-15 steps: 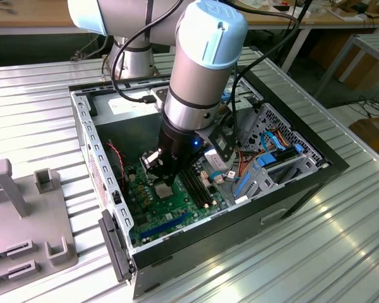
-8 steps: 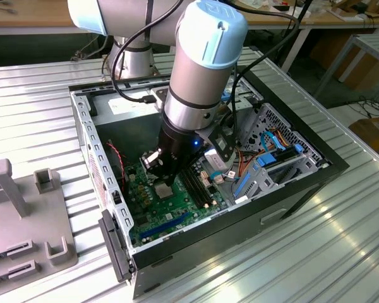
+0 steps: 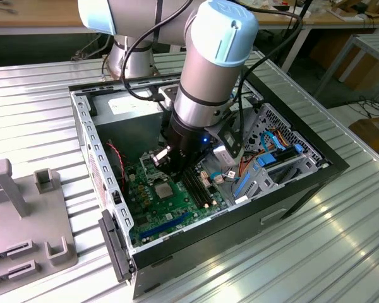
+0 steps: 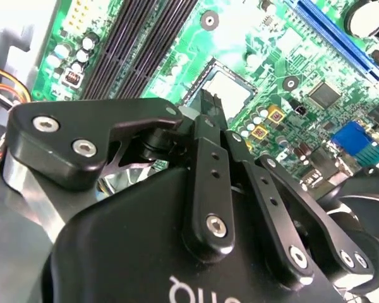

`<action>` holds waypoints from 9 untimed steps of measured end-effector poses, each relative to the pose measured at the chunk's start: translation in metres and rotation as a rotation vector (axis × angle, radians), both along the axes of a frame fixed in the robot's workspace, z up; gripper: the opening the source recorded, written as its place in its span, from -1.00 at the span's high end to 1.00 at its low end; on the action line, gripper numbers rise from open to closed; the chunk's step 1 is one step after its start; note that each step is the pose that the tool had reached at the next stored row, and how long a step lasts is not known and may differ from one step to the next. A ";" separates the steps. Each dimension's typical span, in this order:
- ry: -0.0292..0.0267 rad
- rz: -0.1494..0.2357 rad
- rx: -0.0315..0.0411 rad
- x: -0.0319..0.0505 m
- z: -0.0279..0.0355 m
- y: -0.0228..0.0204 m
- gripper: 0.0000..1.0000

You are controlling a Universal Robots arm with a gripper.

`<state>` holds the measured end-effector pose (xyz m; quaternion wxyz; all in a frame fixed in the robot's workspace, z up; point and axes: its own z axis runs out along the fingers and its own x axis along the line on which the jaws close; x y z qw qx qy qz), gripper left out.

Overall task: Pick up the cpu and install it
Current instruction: 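Close the cpu cover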

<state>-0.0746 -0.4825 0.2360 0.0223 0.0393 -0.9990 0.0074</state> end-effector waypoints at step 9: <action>0.0015 0.004 -0.0003 0.0052 0.0070 0.0170 0.79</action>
